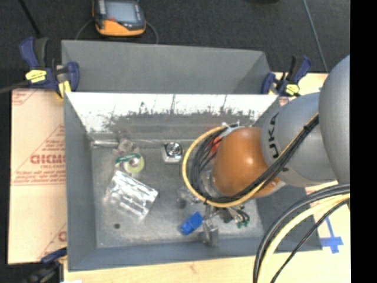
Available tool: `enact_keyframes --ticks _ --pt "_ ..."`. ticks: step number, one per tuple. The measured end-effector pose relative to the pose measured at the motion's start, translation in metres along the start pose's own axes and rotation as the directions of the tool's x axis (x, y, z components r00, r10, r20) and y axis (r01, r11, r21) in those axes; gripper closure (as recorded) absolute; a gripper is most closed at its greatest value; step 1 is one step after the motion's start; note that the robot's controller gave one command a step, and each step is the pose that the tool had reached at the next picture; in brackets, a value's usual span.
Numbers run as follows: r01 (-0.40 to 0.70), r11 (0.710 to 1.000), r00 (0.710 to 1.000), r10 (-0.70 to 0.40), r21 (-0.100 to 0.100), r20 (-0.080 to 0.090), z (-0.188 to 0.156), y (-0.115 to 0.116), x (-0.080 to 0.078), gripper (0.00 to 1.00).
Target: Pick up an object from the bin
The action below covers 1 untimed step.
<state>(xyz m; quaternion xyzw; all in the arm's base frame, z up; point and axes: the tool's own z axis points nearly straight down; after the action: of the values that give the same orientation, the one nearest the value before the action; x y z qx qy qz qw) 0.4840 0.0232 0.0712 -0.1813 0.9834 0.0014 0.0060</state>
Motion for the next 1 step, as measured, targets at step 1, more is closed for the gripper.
enact_keyframes --ticks 1 --pt "-0.002 1.000 1.000 0.002 0.002 -0.006 0.0004 -0.0042 0.0031 1.00"
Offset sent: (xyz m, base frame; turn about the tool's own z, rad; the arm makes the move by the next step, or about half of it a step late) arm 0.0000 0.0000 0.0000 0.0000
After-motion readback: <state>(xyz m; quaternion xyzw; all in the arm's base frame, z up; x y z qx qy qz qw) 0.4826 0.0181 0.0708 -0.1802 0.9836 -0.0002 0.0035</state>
